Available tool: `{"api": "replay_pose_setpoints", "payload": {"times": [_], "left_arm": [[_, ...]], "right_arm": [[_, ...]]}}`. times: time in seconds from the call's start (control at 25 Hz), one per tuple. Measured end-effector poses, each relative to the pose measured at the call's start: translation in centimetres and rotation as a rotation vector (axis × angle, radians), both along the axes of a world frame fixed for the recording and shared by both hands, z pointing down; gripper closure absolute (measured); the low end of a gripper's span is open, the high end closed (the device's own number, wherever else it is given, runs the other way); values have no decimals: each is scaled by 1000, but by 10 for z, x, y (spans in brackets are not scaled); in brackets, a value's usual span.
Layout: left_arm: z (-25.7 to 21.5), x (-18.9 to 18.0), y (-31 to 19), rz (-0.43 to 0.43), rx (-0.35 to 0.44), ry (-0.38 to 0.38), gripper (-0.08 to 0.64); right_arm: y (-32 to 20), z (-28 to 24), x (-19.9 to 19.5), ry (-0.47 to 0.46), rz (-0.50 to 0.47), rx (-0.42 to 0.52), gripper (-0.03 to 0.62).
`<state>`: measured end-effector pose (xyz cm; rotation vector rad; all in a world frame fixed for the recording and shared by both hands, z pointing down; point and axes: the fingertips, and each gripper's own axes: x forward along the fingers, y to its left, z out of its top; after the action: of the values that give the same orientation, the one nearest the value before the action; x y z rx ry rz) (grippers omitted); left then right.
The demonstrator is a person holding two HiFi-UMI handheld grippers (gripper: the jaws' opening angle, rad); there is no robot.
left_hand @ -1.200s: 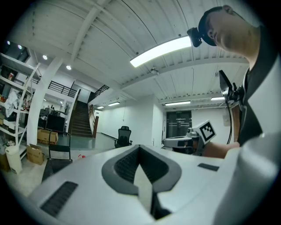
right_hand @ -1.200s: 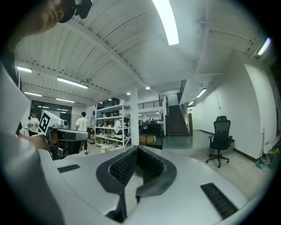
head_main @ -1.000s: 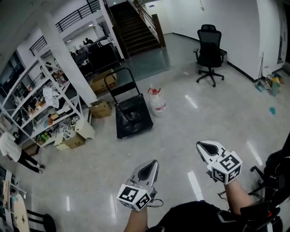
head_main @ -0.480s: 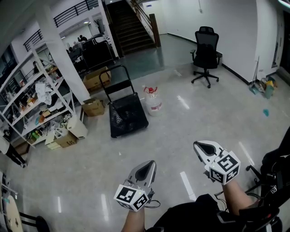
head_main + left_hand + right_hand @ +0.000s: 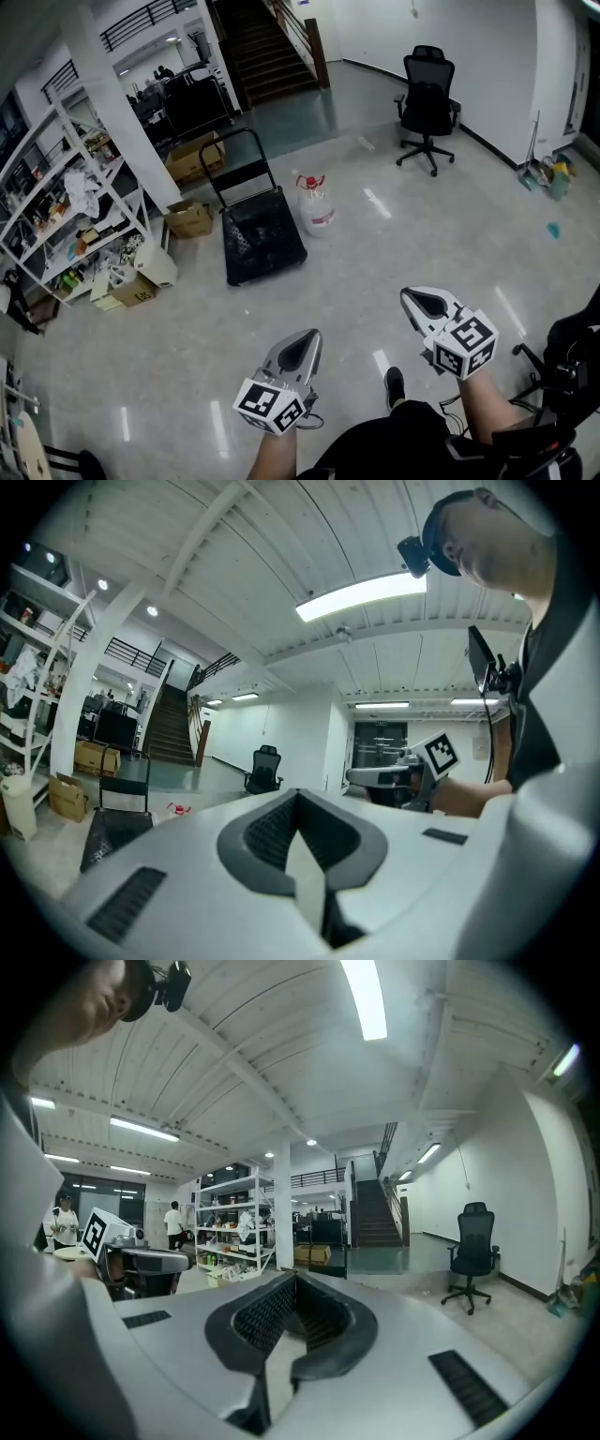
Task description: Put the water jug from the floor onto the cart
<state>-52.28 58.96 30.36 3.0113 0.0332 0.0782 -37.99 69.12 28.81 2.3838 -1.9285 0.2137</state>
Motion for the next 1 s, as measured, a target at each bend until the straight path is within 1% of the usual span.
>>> {"api": "replay_pose_setpoints", "payload": {"times": [0.16, 0.32, 0.44, 0.64, 0.8, 0.88, 1.0], "left_arm": [[-6, 46, -25, -28, 2, -6, 560], [-14, 105, -44, -35, 10, -16, 560], [-20, 150, -62, -61, 10, -24, 559], [-24, 218, -75, -52, 34, -43, 559], [-17, 257, -91, -62, 17, -50, 560], [-13, 270, -102, -71, 5, -62, 559], [-7, 285, -115, -58, 5, -82, 558]], "right_arm": [[-25, 3, 48, -18, -11, 10, 589], [-49, 2, 110, -13, -25, 25, 589], [-65, 0, 157, -10, -42, 25, 589], [-73, -4, 226, -16, -43, 41, 589], [-82, 5, 263, -20, -45, 31, 590], [-93, 9, 277, -32, -47, 29, 589], [-109, 16, 292, -47, -47, 22, 589]]}}
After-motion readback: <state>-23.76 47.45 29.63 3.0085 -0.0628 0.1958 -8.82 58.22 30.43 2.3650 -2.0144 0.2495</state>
